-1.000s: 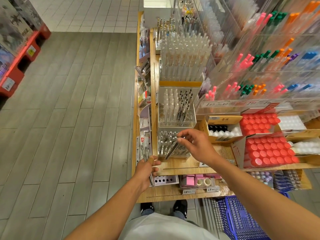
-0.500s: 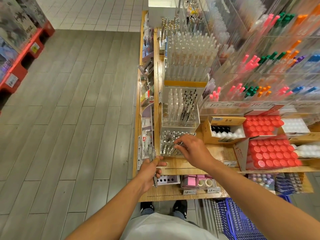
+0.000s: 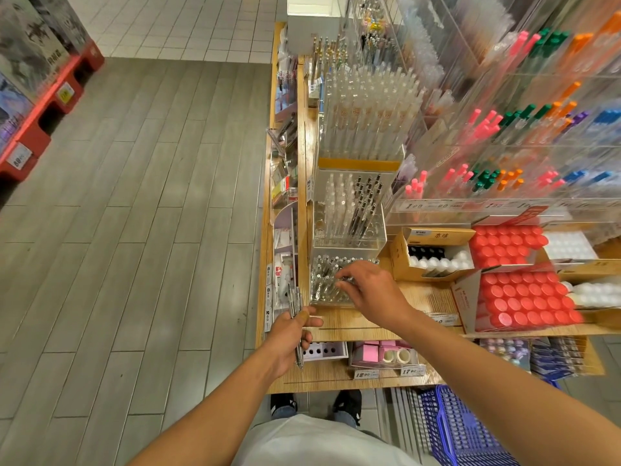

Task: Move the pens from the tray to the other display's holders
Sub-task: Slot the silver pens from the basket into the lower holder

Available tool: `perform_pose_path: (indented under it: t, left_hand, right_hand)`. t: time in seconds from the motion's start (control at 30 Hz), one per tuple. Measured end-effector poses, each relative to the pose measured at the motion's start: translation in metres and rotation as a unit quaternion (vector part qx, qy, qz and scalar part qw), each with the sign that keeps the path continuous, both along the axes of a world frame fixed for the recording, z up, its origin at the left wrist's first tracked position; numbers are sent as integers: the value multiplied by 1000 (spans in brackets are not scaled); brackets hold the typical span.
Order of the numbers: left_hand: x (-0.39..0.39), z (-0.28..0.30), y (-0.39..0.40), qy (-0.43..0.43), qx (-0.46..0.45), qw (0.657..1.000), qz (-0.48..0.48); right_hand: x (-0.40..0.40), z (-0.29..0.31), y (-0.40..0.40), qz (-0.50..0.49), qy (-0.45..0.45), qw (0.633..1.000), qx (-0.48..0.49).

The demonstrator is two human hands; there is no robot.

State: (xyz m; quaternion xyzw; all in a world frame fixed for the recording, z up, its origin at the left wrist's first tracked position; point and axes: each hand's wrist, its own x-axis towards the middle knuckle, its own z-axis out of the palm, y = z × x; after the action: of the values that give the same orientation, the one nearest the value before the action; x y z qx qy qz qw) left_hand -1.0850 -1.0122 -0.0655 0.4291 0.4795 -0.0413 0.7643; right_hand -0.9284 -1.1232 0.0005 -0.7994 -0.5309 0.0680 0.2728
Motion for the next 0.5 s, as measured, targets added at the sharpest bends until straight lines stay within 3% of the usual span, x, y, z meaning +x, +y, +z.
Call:
perform_pose_path:
  t: [0.17, 0.5]
  left_hand:
    - [3, 2, -2, -13, 0, 1000, -25]
    - [3, 7, -3, -39, -17, 999, -31]
  right_hand:
    - [1, -7, 3, 22, -4, 999, -44]
    - [-6, -14, 18, 11, -135, 986, -97]
